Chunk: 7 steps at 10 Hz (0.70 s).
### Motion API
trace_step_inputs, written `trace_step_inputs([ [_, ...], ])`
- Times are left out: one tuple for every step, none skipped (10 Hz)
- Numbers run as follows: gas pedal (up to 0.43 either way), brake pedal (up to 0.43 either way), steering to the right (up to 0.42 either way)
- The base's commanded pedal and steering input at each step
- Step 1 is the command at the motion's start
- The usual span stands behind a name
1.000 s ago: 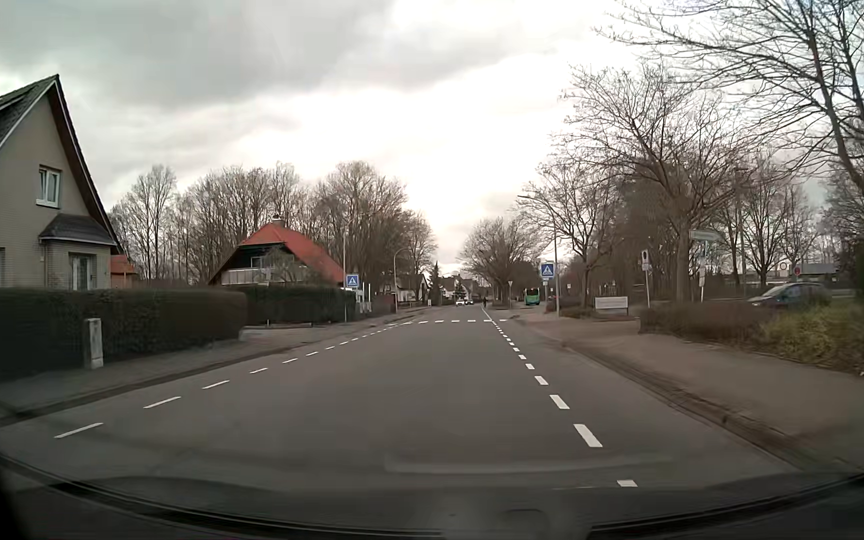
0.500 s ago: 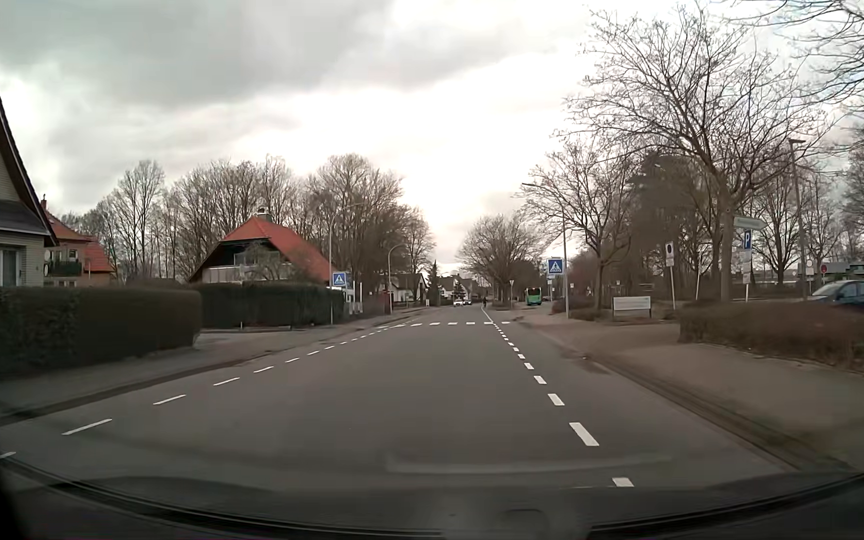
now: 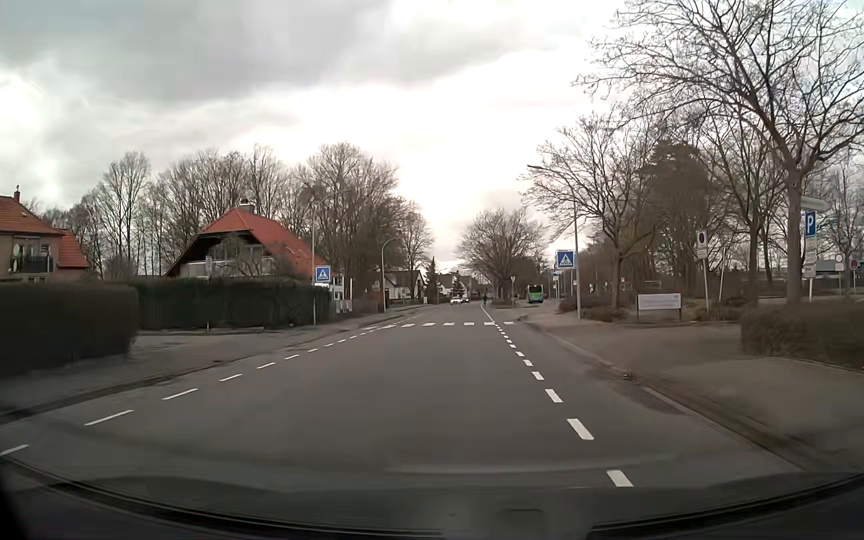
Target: Follow the waypoints while adhering to traffic rules and regulations
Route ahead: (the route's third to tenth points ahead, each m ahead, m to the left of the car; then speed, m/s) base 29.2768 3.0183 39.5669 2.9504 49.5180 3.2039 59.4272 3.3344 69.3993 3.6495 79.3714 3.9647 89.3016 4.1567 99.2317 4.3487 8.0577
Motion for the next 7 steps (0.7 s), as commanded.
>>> trace_step_inputs([
  [0.098, 0.000, 0.003],
  [0.098, 0.000, 0.003],
  [0.098, 0.000, 0.003],
  [0.098, 0.000, 0.003],
  [0.098, 0.000, 0.003],
  [0.098, 0.000, 0.002],
  [0.098, 0.000, -0.002],
])
